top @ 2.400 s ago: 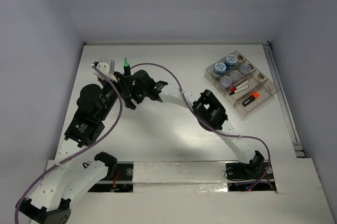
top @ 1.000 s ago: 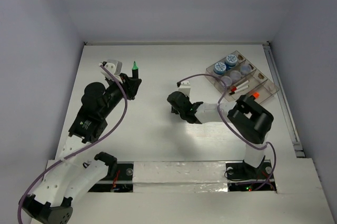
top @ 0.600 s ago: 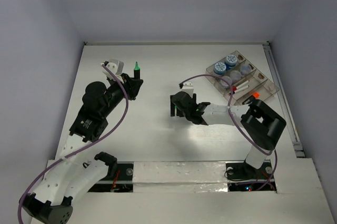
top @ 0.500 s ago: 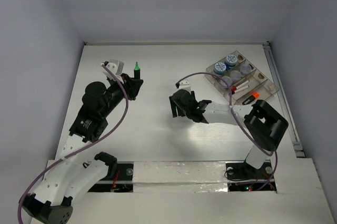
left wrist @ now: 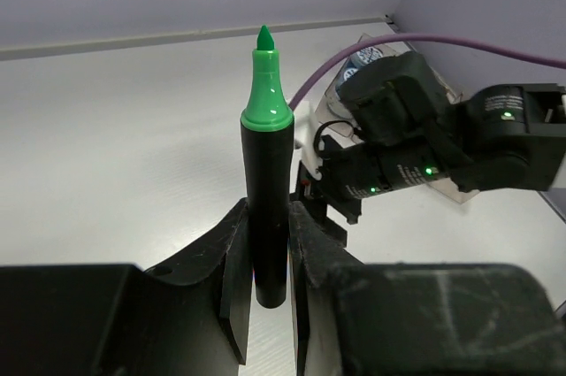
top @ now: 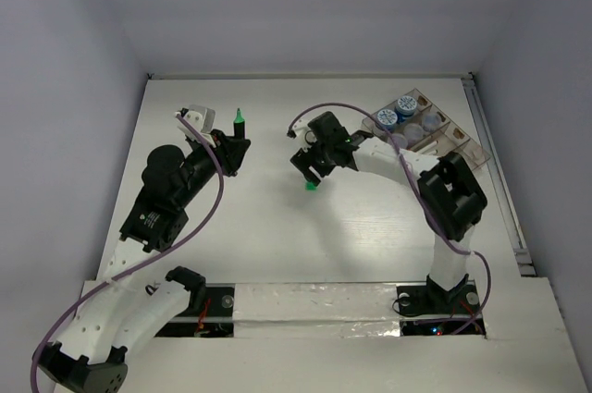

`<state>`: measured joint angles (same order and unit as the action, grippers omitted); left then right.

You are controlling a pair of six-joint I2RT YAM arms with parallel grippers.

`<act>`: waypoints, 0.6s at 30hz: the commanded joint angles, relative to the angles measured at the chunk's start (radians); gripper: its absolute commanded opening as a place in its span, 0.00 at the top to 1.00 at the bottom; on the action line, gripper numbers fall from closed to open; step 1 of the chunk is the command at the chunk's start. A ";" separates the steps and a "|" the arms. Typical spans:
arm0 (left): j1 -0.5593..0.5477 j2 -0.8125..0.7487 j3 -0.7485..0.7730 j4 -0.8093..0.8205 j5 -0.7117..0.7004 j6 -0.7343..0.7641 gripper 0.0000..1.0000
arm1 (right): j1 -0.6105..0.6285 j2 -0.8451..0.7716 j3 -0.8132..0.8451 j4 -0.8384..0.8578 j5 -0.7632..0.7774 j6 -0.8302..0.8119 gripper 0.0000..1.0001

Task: Sort the stationery into containers
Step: Move the pen cap to the center of the board, then pick up the pen cap from the center of the board.

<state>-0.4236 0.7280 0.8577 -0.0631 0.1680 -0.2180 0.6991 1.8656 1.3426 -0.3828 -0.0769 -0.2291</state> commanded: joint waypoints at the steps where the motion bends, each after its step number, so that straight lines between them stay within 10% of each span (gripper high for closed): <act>1: 0.005 -0.016 -0.003 0.057 -0.010 0.006 1.00 | 0.000 0.078 0.108 -0.200 -0.109 -0.121 0.23; 18: 0.005 -0.010 -0.002 0.057 -0.016 0.008 1.00 | 0.013 0.194 0.188 -0.228 -0.130 -0.130 0.24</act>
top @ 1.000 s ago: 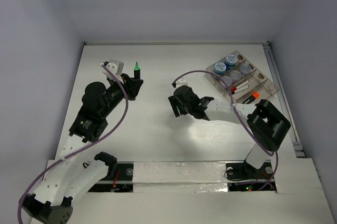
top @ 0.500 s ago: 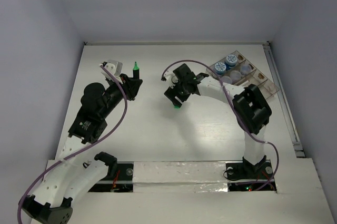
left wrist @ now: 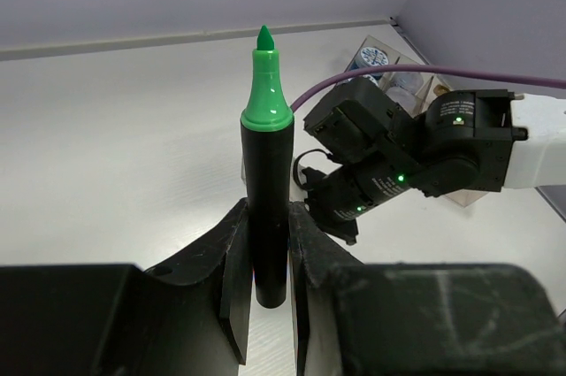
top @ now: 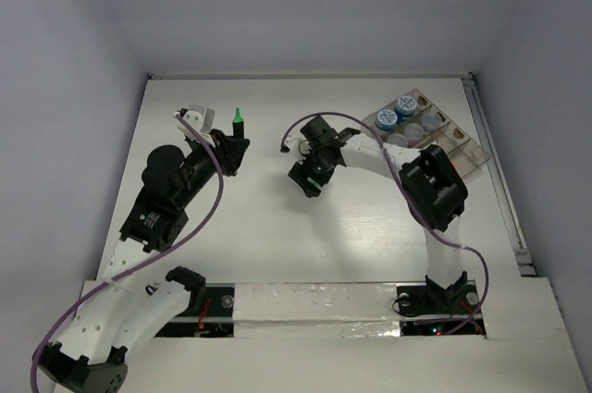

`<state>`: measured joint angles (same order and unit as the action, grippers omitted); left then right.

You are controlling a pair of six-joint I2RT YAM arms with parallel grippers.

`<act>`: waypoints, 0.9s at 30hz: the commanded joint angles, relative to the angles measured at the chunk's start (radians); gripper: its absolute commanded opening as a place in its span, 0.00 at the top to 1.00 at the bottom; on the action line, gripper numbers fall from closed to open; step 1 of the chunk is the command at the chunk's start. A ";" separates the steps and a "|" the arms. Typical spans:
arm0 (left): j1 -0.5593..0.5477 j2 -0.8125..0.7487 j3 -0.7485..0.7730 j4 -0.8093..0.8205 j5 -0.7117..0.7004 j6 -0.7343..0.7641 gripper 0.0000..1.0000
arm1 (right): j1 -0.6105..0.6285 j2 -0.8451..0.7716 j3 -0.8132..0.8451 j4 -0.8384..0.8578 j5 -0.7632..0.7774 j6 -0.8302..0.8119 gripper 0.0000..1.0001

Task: Sort the stationery into containers
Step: Pick up the pen cap from the center of the board.

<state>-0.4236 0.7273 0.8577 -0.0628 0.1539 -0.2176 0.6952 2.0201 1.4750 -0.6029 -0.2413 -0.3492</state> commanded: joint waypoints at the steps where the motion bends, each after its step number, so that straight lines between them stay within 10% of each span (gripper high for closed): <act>1: 0.005 -0.009 -0.002 0.057 -0.002 0.007 1.00 | 0.017 0.052 0.064 -0.012 0.045 -0.010 0.25; 9: 0.005 -0.011 -0.002 0.057 -0.004 0.012 1.00 | 0.027 0.089 0.091 -0.031 0.105 -0.013 0.32; 27: 0.005 0.006 -0.003 0.057 0.033 -0.003 1.00 | 0.036 -0.035 -0.100 0.135 0.201 0.257 1.00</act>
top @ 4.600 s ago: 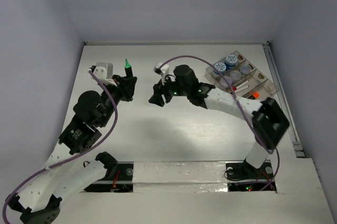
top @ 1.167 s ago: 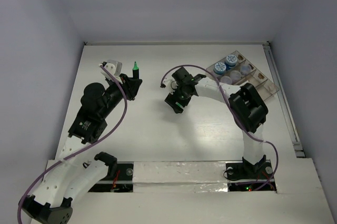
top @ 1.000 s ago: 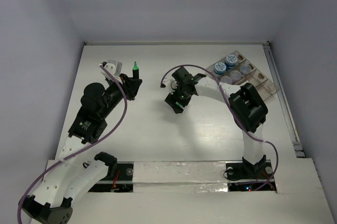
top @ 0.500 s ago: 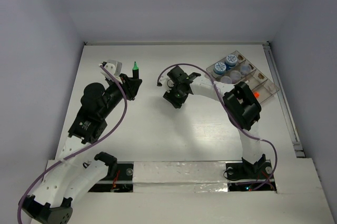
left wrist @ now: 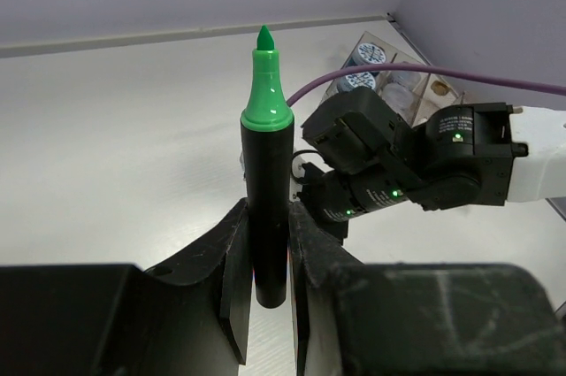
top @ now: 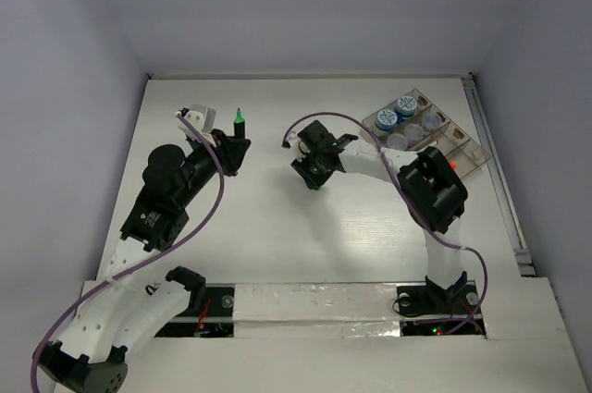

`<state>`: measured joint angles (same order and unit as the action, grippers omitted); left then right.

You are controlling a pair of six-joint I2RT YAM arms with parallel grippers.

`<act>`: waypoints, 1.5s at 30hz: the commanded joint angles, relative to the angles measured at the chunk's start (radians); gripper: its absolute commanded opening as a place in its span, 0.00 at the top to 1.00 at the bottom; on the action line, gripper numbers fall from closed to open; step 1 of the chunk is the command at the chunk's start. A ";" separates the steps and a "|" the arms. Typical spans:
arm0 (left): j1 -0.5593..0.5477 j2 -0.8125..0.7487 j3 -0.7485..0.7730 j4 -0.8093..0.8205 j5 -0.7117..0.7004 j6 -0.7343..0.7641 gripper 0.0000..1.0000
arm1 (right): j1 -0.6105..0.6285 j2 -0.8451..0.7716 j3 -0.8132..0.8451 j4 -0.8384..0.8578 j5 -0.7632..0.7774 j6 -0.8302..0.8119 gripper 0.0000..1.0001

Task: Sort the stationery into containers
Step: Pick up the pen cap from the center of the board, then close the pen cap on the pen.

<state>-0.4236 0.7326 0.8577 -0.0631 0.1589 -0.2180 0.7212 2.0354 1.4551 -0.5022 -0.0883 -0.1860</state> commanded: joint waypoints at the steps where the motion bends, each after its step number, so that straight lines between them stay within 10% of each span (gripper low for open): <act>1: 0.005 0.004 -0.003 0.057 0.043 -0.007 1.00 | 0.011 -0.064 -0.097 0.075 0.065 0.117 1.00; 12: -0.033 -0.016 -0.196 0.211 0.241 -0.201 1.00 | 0.011 -0.355 -0.275 0.332 0.212 0.521 1.00; 24: -0.389 0.126 -0.404 0.604 -0.074 -0.291 1.00 | 0.011 -0.808 -0.516 0.640 0.375 0.712 1.00; 45: -0.437 0.384 -0.345 0.798 -0.130 -0.190 1.00 | 0.076 -0.796 -0.541 0.861 0.400 0.764 1.00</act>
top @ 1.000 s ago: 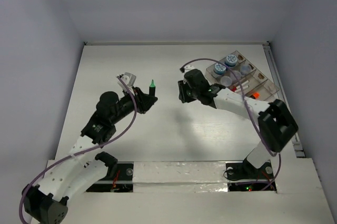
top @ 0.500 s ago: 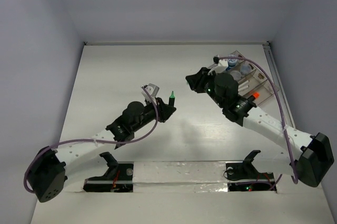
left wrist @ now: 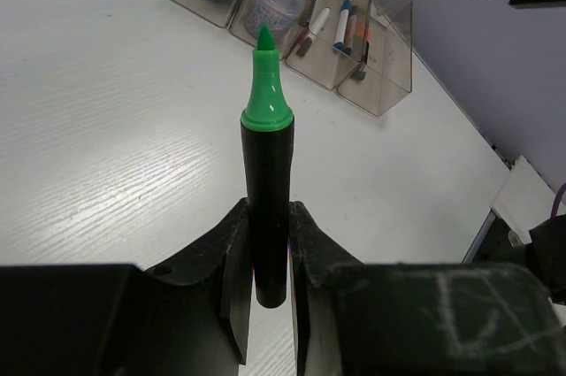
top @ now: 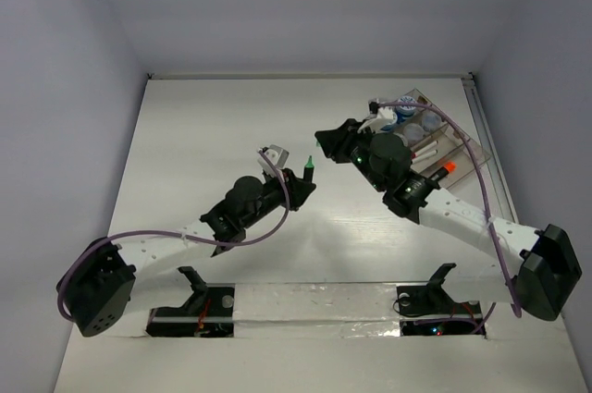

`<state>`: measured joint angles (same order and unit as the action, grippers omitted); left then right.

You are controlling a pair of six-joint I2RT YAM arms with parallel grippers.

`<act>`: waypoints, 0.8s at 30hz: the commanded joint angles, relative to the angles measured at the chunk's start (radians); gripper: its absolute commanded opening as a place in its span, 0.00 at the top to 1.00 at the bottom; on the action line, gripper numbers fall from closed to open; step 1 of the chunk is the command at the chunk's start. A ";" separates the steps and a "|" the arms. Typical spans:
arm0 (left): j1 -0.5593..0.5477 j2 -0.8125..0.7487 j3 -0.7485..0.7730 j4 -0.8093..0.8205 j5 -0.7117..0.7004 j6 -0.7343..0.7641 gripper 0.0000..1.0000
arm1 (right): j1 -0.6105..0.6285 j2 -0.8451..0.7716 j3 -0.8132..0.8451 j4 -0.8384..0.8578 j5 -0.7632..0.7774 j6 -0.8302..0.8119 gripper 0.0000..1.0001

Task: Sort the stationery into containers
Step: Close the pen cap on the pen.

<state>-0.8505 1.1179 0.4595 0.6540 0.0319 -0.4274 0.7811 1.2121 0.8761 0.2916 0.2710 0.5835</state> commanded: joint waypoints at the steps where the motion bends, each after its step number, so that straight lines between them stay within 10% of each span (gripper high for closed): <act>1: -0.010 -0.001 0.056 0.079 -0.009 0.019 1.00 | 0.026 0.041 0.041 0.069 0.042 -0.007 1.00; 24: -0.019 0.046 0.071 0.076 0.005 0.015 1.00 | 0.070 0.046 0.058 0.090 0.126 -0.048 1.00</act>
<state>-0.8635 1.1606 0.4946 0.6712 0.0265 -0.4160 0.8402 1.2900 0.8845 0.3050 0.3599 0.5564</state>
